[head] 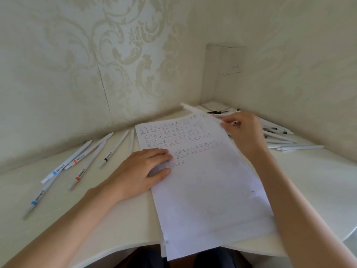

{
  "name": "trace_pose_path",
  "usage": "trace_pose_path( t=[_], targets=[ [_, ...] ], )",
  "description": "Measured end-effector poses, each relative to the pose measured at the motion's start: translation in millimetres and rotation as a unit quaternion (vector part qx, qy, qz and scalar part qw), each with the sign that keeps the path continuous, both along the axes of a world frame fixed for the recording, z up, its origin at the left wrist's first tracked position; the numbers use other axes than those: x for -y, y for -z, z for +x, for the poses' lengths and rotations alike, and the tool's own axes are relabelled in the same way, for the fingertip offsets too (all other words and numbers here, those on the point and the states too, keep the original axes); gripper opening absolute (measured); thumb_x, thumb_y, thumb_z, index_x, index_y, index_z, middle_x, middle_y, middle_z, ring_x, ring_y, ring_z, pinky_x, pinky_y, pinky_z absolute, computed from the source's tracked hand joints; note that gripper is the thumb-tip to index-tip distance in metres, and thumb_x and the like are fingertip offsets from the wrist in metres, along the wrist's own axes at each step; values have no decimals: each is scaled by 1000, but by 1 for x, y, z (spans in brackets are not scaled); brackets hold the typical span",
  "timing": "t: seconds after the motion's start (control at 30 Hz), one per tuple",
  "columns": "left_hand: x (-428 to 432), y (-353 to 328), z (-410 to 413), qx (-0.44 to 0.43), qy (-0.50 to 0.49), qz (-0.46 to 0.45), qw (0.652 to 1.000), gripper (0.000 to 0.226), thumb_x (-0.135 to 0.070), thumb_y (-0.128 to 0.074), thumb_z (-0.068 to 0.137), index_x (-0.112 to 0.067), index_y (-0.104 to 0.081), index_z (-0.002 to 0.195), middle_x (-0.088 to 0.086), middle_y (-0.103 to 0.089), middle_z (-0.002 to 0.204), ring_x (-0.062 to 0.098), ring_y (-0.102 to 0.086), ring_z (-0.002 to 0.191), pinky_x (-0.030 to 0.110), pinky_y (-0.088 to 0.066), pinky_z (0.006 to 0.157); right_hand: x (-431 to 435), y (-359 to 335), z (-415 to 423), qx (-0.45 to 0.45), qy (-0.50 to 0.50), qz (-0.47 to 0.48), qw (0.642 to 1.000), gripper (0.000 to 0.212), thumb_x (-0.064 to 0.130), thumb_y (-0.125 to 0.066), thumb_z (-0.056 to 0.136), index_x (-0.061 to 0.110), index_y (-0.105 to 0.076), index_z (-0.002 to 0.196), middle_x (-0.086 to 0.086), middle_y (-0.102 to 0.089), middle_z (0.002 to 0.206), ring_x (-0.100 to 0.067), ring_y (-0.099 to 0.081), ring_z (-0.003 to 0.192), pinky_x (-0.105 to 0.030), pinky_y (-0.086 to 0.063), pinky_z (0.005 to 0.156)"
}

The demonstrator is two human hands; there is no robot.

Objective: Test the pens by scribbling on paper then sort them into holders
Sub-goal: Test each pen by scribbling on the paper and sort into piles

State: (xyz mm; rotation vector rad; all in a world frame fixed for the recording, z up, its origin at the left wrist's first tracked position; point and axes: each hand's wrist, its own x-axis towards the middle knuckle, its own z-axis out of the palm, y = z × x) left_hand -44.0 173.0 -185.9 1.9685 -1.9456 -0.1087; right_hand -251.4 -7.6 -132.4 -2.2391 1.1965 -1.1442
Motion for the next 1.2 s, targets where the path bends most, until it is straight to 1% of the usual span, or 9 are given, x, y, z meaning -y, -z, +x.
trace_pose_path(
  t=[0.13, 0.27, 0.37, 0.53, 0.73, 0.83, 0.9, 0.97, 1.2],
  targets=[
    [0, -1, 1, -9, -4, -1, 1000, 73, -71, -18, 74, -37, -46, 133, -22, -38, 141, 0, -31, 132, 28, -26, 110, -9, 23, 25, -184, -79, 47, 979, 13, 21, -66, 86, 18, -72, 96, 2, -67, 98, -23, -51, 106, -37, -38, 96],
    [1, 0, 1, -8, -6, -3, 1000, 74, -71, -20, 74, -36, -48, 132, -19, -40, 141, 1, -33, 131, 28, -27, 110, -17, 31, 34, -227, -93, -16, 969, 35, 34, -58, 90, 22, -61, 123, 0, -56, 125, -25, -42, 119, -32, -28, 100],
    [1, 0, 2, -15, -4, -12, 1000, 72, -70, -24, 75, -33, -52, 129, -16, -44, 139, 4, -37, 129, 31, -30, 109, -29, 35, 51, -268, -145, -33, 952, 40, 36, -50, 95, 22, -52, 133, -2, -51, 125, -23, -40, 116, -31, -28, 96],
    [0, 0, 2, -20, 2, -39, 999, 64, -66, -32, 79, -27, -60, 121, -11, -53, 129, 7, -46, 121, 34, -38, 103, -28, 33, 59, -267, -144, -35, 952, 19, 5, -47, 94, 11, -53, 111, -7, -53, 109, -26, -47, 103, -39, -42, 86],
    [0, 1, 2, -20, 2, -55, 998, 60, -64, -34, 80, -26, -62, 117, -14, -55, 123, 5, -48, 115, 31, -40, 98, -34, 25, 50, -243, -147, -32, 958, 60, -15, -37, 79, 15, -38, 131, -8, -39, 107, -28, -46, 83, -30, -31, 66],
    [0, 1, 2, -24, -1, -50, 998, 61, -65, -33, 79, -27, -61, 118, -16, -53, 124, 4, -47, 115, 27, -38, 99, -40, 24, 51, -167, -107, -96, 975, 25, 19, -40, 89, 13, -54, 109, -5, -38, 91, -26, -44, 78, -33, -34, 70],
    [0, 1, 2, -25, 1, -50, 998, 61, -65, -33, 79, -28, -61, 118, -16, -53, 125, 4, -47, 115, 29, -39, 99, -43, 24, 53, -185, -63, -121, 973, 49, 60, -34, 85, 15, -53, 84, -2, -41, 85, -21, -41, 78, -34, -34, 77],
    [0, 1, 2, -26, -1, -45, 999, 61, -66, -33, 78, -29, -60, 118, -17, -52, 125, 3, -46, 115, 29, -39, 99, -44, 24, 55, -241, -30, -115, 963, 63, 79, -34, 75, 18, -47, 70, 0, -44, 82, -19, -39, 80, -32, -30, 81],
    [0, 1, 1, -30, -6, -44, 999, 62, -67, -32, 76, -30, -60, 118, -19, -52, 124, 0, -43, 115, 25, -37, 98, -45, 38, 61, -153, 12, -217, 964, 63, 67, -37, 72, 12, -59, 51, 3, -37, 60, -22, -44, 62, -31, -27, 71]
  ],
)
